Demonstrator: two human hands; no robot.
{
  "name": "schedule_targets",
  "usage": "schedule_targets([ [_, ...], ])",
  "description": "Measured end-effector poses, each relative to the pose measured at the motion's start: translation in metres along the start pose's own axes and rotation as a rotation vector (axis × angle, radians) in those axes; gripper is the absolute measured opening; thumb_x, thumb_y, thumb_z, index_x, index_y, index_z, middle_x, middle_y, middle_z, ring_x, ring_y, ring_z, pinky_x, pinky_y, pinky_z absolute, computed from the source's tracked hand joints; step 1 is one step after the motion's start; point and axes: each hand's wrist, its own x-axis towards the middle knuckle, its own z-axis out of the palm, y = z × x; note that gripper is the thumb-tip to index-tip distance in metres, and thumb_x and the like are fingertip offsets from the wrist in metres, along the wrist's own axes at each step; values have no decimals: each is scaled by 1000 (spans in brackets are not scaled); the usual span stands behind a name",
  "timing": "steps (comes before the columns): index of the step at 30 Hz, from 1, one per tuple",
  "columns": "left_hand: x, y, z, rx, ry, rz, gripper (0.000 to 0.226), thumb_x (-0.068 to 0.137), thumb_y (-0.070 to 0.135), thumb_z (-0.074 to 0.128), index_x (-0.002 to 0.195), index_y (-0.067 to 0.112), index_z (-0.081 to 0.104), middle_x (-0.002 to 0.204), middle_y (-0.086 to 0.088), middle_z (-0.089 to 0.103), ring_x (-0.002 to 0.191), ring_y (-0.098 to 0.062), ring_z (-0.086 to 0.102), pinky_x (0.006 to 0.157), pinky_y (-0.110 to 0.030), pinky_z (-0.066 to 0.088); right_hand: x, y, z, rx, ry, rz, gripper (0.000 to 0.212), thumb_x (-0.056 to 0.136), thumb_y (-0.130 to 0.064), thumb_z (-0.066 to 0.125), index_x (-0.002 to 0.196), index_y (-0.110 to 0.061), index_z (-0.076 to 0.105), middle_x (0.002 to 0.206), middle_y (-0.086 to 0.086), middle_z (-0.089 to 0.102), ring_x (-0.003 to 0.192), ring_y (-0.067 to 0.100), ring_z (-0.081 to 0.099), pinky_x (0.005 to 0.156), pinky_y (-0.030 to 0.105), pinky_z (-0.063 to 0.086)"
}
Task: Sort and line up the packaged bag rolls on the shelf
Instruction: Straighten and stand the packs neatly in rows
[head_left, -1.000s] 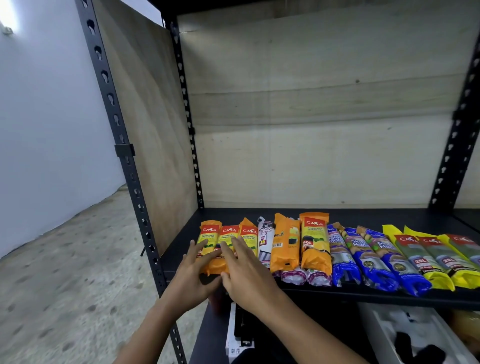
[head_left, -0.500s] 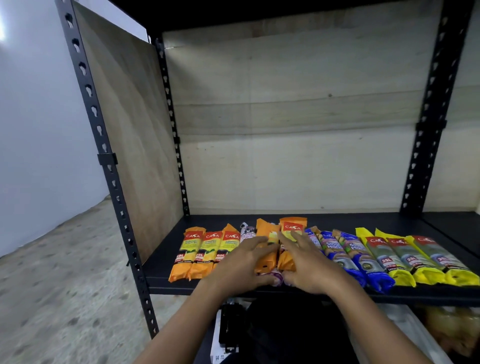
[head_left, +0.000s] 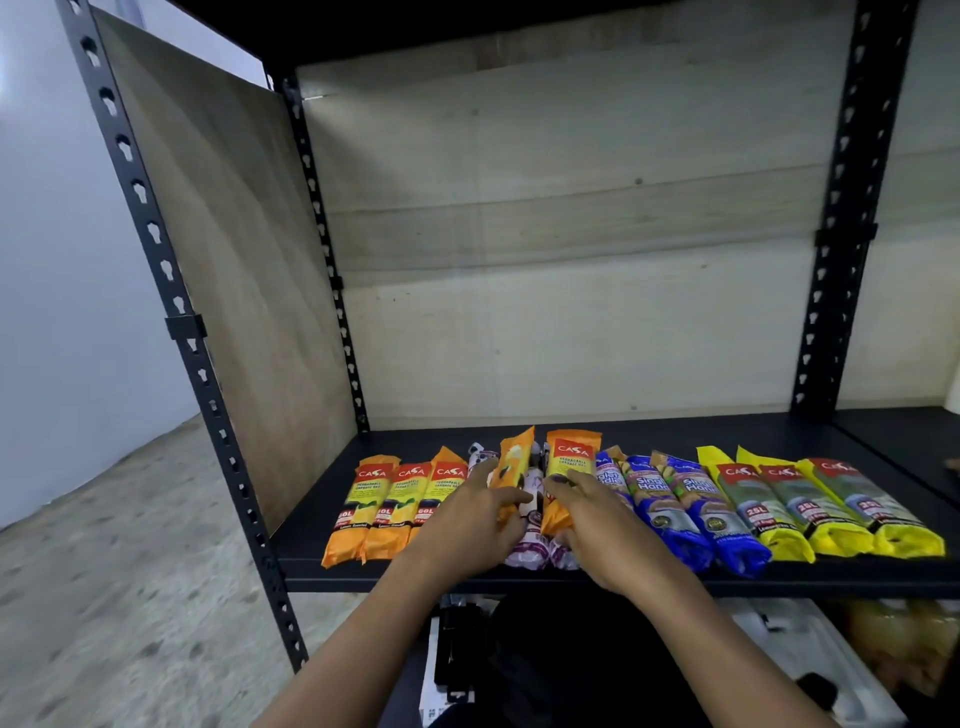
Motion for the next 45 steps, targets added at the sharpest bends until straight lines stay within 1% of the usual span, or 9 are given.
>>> schedule_targets([
  [5,6,-2,-9,22,-44,-41,49,89,36,69,137,28,57,153,-5,39,136,-26,42,106,-35,40,4,-3,-5,29,39,-7,70,90,-3,65,151,-26,38,160,3,25,143,28,32,109,42,38],
  [13,-26,-34,-32,-204,222,-153,46,88,43,70,133,37,60,146,2,49,132,-19,46,106,-36,42,4,-26,-2,126,123,-114,57,95,-23,63,148,-29,41,162,-5,24,145,23,28,112,44,32],
  [18,-63,-78,-50,-461,439,-239,40,81,47,73,120,37,69,121,16,61,106,-2,61,80,-20,54,10,-63,13,170,142,-242,58,98,-22,58,151,-30,36,164,-10,17,149,17,20,117,41,27],
  [21,-76,-102,-52,-677,477,-364,36,80,41,75,116,34,71,115,5,67,96,-13,70,73,-36,61,15,-88,28,158,144,-307,58,99,-21,57,152,-28,34,164,-8,16,149,16,17,117,40,24],
  [28,-86,-121,-31,-943,515,-447,31,80,39,78,111,36,75,102,6,76,89,-16,74,68,-35,62,32,-121,63,161,89,-307,58,98,-24,58,151,-28,34,163,-6,17,149,16,15,115,44,28],
  [32,-88,-127,-16,-977,512,-448,32,83,38,76,114,36,73,105,16,73,93,-14,73,68,-30,61,41,-126,74,130,106,-296,58,98,-27,59,150,-27,34,162,-2,20,150,18,15,111,46,38],
  [38,-96,-144,-9,-877,518,-434,28,85,52,69,111,42,66,110,4,70,96,-12,70,72,-34,61,48,-129,78,122,96,-330,62,97,-37,57,150,-36,25,159,-5,22,147,18,15,108,49,39],
  [41,-95,-152,-11,-752,420,-401,50,77,66,70,119,42,57,131,6,59,108,-14,65,83,-41,60,47,-126,78,122,81,-324,69,94,-43,57,150,-40,18,158,-9,16,148,17,13,106,51,42],
  [45,-91,-158,-25,-606,246,-299,82,75,60,76,144,38,38,156,12,22,136,-10,39,101,-38,51,49,-122,75,125,-5,-279,85,89,-57,56,151,-49,-1,164,-13,-9,151,19,-12,113,58,24],
])
